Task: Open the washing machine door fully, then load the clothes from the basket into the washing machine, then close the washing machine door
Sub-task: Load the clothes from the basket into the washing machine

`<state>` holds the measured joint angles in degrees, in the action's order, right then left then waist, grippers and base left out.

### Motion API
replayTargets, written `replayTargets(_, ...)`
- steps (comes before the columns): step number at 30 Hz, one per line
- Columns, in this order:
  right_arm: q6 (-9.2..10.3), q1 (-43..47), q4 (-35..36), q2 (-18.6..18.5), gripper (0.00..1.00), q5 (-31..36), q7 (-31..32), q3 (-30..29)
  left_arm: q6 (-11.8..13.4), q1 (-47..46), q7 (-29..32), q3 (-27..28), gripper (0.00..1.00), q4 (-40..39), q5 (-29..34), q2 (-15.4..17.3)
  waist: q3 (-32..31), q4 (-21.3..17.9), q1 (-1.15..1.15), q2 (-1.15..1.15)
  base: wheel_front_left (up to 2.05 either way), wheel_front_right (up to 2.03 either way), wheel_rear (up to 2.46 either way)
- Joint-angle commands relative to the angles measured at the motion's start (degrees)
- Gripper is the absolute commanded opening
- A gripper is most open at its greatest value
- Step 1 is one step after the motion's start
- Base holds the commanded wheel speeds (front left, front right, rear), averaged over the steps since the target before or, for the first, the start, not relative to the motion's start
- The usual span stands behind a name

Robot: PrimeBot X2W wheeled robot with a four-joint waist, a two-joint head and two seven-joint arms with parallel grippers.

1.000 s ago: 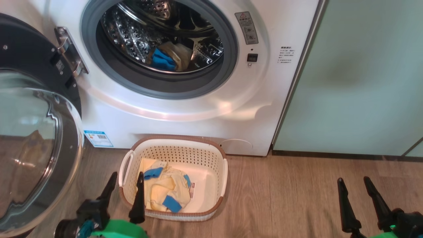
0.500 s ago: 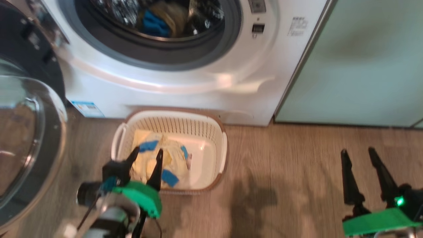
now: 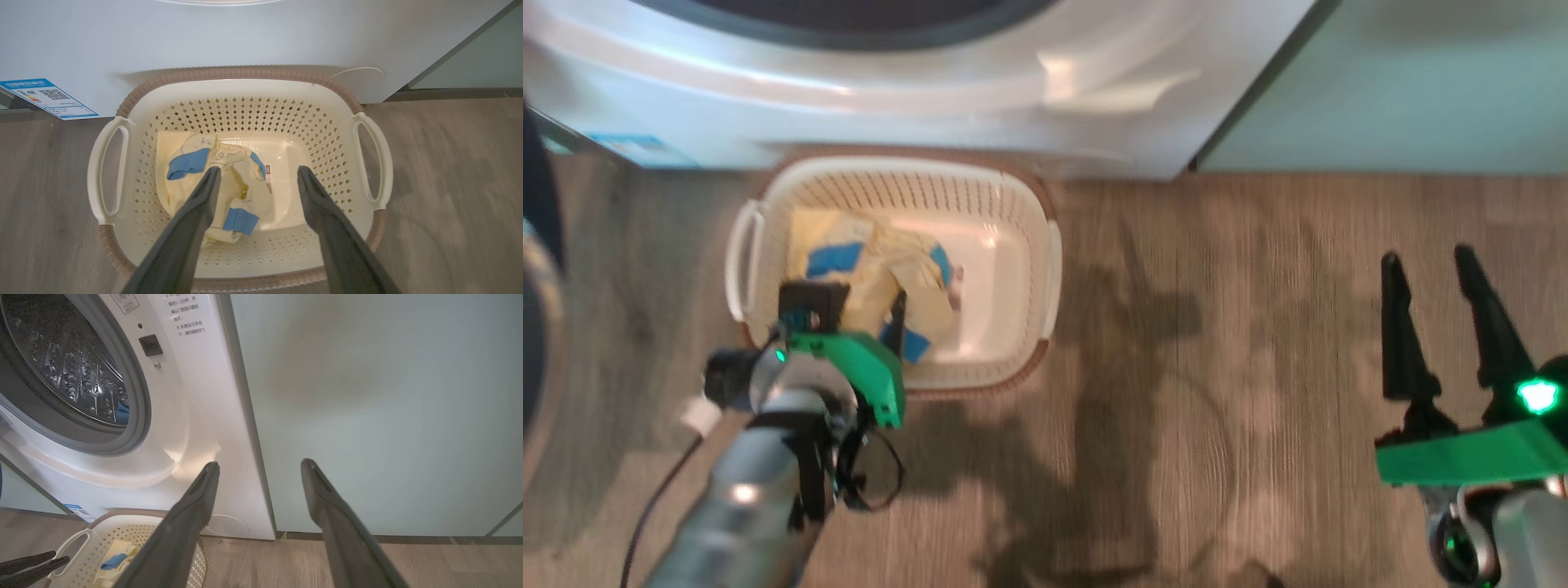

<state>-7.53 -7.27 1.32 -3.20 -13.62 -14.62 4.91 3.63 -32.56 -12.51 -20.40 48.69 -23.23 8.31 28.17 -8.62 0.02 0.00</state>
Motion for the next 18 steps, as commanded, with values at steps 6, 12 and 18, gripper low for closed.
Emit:
replayTargets(6,0.04,-3.52,2.92,0.21,1.0,-1.45,-0.38,1.92,0.88,-7.68,0.08,-0.81,1.0,8.52,3.22,2.25,10.32,-3.48,-0.02,0.0,0.0,0.0,0.0)
replayTargets(12,0.04,-6.06,3.33,0.3,1.0,-4.92,-0.38,3.58,2.61,-13.31,1.44,-3.83,1.0,14.92,7.06,5.12,16.09,-6.56,-0.02,0.0,0.0,0.0,0.0)
replayTargets(18,0.04,-8.02,3.53,0.31,1.0,-9.19,-0.38,5.62,4.03,-16.6,3.18,-5.13,1.0,18.57,8.74,8.39,20.49,-9.94,-0.02,0.0,0.0,0.0,0.0)
